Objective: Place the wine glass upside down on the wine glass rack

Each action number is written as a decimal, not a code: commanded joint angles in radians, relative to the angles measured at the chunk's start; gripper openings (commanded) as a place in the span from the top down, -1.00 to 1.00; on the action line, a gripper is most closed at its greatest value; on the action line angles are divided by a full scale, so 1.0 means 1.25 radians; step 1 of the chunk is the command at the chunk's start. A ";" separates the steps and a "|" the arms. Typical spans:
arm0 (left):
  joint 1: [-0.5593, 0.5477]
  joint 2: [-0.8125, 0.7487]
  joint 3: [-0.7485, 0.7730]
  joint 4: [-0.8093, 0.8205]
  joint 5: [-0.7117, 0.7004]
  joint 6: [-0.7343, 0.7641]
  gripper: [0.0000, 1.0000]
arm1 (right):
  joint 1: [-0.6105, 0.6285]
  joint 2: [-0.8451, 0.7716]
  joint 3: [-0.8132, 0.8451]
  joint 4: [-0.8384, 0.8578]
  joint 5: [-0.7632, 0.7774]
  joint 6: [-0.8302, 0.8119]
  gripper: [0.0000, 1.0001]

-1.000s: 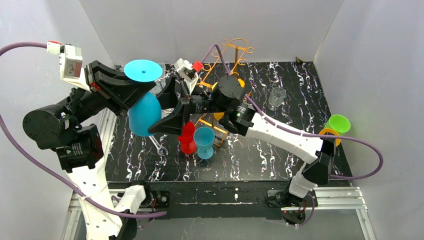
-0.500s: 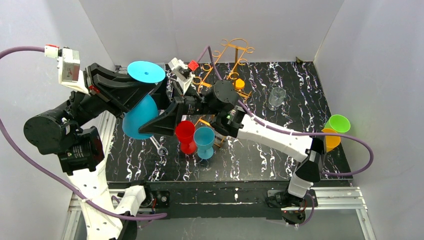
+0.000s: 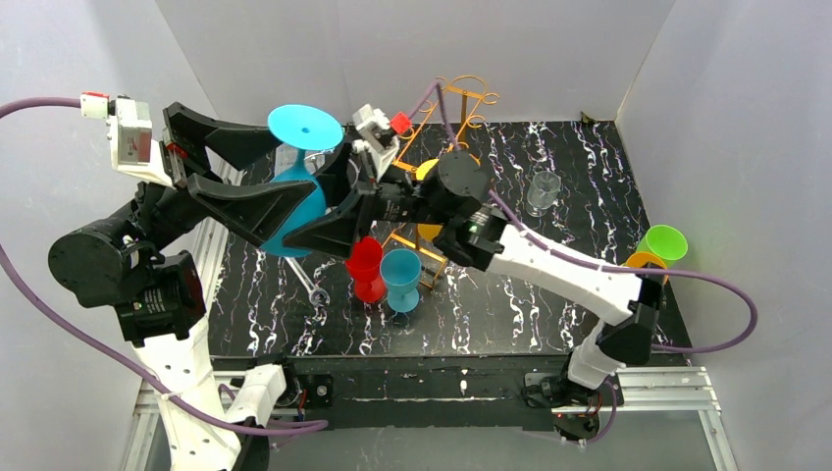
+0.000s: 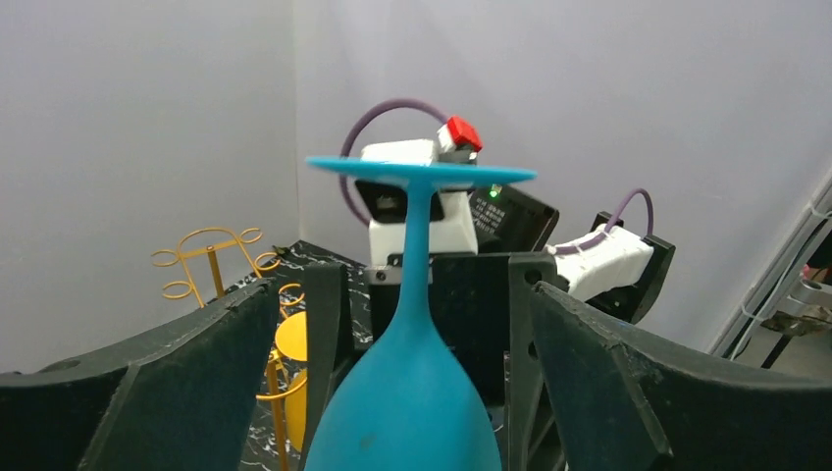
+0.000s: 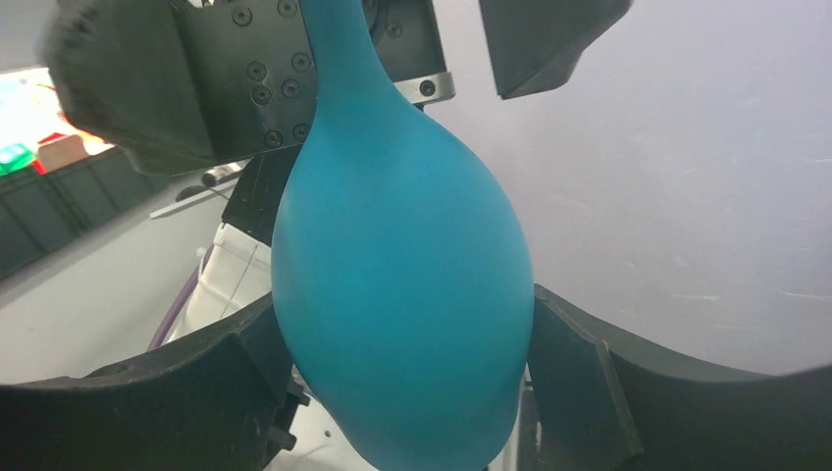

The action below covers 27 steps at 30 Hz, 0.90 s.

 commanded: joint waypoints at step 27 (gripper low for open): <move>-0.002 0.015 -0.046 -0.069 -0.027 0.039 -0.97 | -0.450 -0.415 -0.267 -0.705 0.550 -0.464 -0.71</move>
